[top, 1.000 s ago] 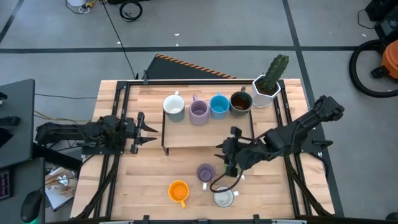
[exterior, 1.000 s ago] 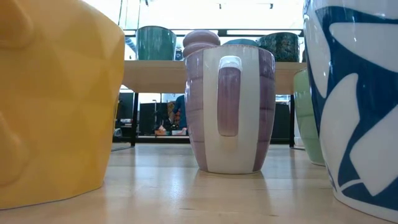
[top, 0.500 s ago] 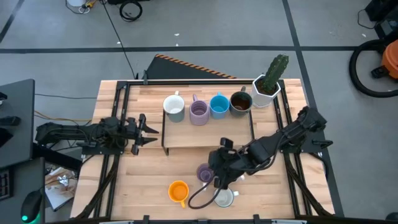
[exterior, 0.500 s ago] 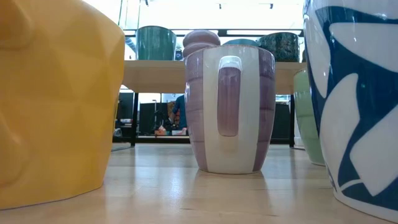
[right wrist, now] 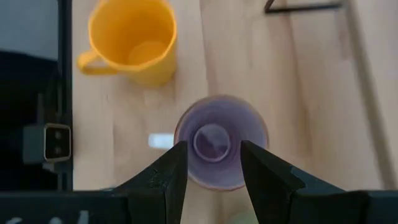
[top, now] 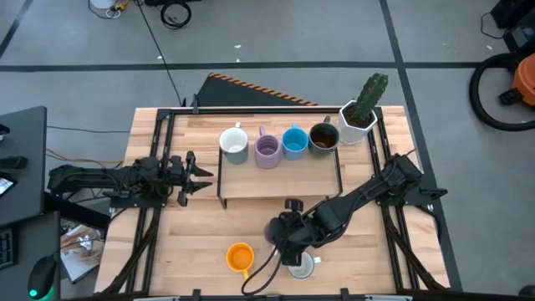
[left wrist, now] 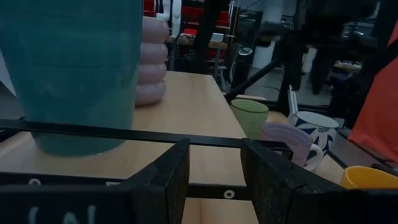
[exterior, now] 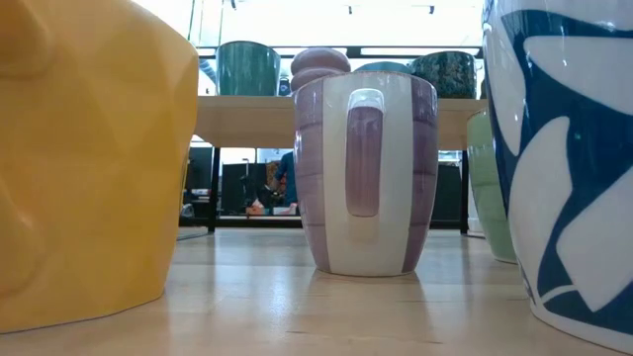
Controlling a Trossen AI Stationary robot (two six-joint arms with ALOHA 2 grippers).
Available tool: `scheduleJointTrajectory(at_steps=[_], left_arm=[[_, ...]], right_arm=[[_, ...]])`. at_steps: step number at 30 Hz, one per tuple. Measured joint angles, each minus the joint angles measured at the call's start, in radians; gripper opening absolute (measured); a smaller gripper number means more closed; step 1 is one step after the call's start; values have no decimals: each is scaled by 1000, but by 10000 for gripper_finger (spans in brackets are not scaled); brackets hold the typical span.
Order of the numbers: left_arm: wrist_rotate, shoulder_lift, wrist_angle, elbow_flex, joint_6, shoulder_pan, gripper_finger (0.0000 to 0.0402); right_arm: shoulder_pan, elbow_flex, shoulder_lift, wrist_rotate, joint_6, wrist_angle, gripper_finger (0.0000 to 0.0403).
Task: Place coffee mugs
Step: Put the purple mug on the shelf
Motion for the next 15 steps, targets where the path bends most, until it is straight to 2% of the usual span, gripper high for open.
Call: scheduleJointTrajectory(at_steps=[6,15], left_arm=[[0,0,0,0,-3,0,149],[-18,0,2,0,43,0,149]], right_arm=[[-18,-1,39,-50,25,-18,163],[-57,-1,39,-29,124,-7,223]])
